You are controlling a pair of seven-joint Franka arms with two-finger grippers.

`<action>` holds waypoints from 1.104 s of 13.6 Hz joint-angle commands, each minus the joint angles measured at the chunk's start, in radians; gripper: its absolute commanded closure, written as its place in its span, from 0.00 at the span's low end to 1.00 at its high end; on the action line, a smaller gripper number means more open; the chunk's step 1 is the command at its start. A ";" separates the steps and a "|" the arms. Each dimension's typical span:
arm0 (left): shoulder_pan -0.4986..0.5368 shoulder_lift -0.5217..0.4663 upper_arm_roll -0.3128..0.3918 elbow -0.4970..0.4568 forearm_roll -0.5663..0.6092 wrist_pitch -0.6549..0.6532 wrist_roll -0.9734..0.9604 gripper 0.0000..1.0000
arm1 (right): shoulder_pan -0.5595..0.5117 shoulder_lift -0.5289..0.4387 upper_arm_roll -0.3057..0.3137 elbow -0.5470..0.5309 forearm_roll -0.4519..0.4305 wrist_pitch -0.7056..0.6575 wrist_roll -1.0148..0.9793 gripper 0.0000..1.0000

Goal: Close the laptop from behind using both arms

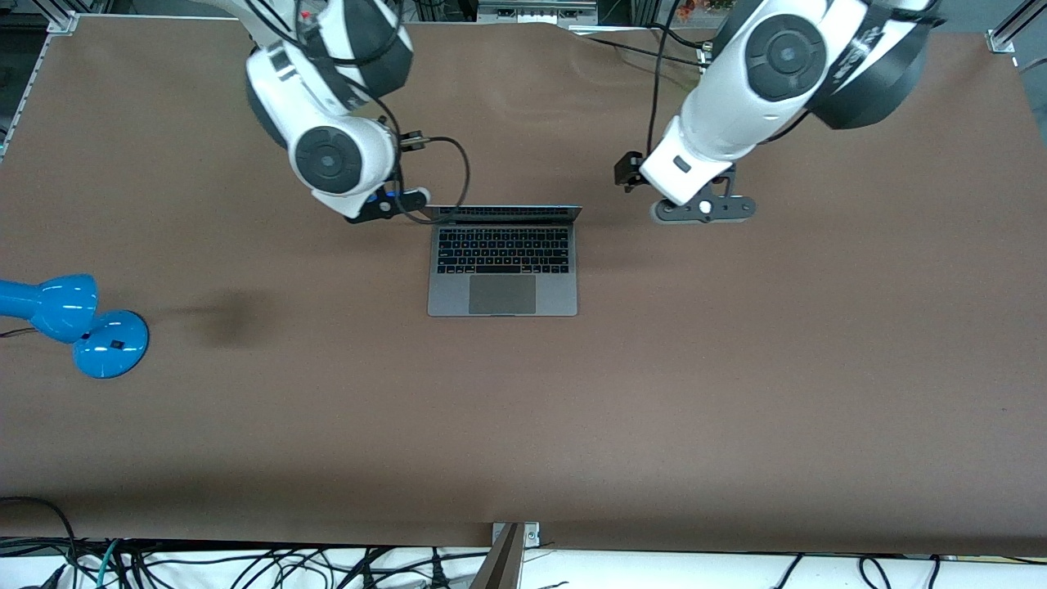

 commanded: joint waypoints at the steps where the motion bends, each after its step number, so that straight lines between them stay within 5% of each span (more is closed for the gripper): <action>1: -0.036 0.060 -0.012 0.019 -0.028 -0.001 -0.085 0.01 | 0.020 0.042 -0.010 0.003 0.026 0.027 0.028 1.00; 5: -0.090 0.134 -0.013 0.023 -0.112 0.000 -0.188 0.29 | 0.023 0.097 -0.010 0.017 0.064 0.070 0.015 1.00; 9: -0.132 0.175 -0.014 0.023 -0.123 0.003 -0.205 1.00 | 0.015 0.158 -0.013 0.055 0.057 0.102 0.008 1.00; 15: -0.139 0.264 -0.014 0.026 -0.191 0.060 -0.203 1.00 | 0.009 0.256 -0.018 0.167 0.054 0.113 -0.005 1.00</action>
